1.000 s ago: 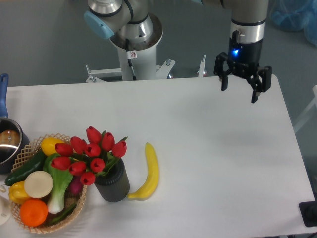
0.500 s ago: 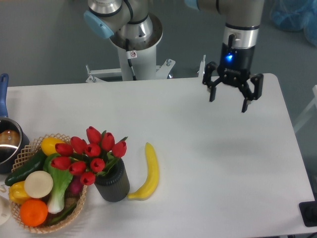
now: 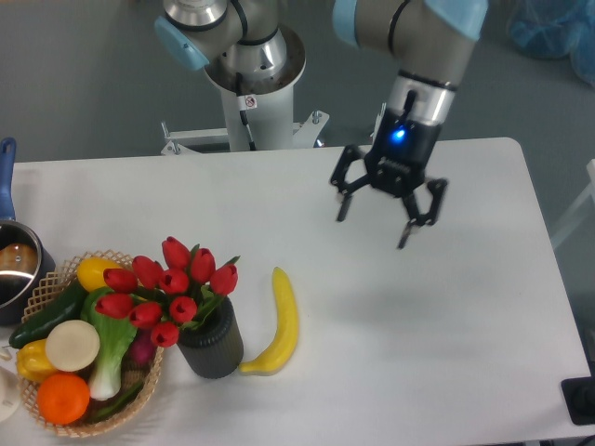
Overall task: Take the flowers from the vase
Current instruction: 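Move the open gripper toward the red tulips in the black vase, then lower the gripper around the tulip stems and close it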
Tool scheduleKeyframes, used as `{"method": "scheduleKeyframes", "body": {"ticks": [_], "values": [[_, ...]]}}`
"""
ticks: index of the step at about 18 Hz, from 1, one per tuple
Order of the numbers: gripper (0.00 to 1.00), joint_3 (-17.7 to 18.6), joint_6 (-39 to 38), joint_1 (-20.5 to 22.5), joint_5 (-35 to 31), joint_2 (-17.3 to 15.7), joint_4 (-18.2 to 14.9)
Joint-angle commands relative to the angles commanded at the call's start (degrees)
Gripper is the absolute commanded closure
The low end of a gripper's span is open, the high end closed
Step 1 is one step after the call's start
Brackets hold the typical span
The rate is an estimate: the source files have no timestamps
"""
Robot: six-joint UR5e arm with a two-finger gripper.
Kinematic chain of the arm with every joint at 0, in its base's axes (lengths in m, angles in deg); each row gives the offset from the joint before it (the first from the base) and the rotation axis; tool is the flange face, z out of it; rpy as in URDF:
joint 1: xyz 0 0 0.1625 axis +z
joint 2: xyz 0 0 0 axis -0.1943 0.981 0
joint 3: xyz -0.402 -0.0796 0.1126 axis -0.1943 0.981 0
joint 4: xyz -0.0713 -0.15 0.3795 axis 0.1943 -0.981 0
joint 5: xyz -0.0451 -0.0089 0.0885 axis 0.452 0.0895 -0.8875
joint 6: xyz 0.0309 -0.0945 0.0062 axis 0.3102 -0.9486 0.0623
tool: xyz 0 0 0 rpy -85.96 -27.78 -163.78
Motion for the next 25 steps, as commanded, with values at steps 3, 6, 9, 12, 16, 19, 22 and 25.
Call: {"method": "scheduleKeyframes", "body": {"ticks": [3,6,9,12,16,19,22,25], "values": [[0.00,-0.1,0.0,-2.4,1.4,1.4,0.0],[0.00,-0.3,0.0,-3.8,2.2,2.3,0.0],[0.00,-0.4,0.0,-6.2,2.7,2.6,0.0],[0.00,0.0,0.0,-7.7,5.6,3.3,2.0],[0.00,-0.7,-0.1,-10.1,8.3,5.1,3.3],[0.00,-1.5,0.1,-10.9,8.9,6.4,4.5],[0.00,-1.9,0.1,-12.8,9.1,8.4,6.6],[0.00,-3.2,0.0,-14.2,10.5,9.7,6.8]]}}
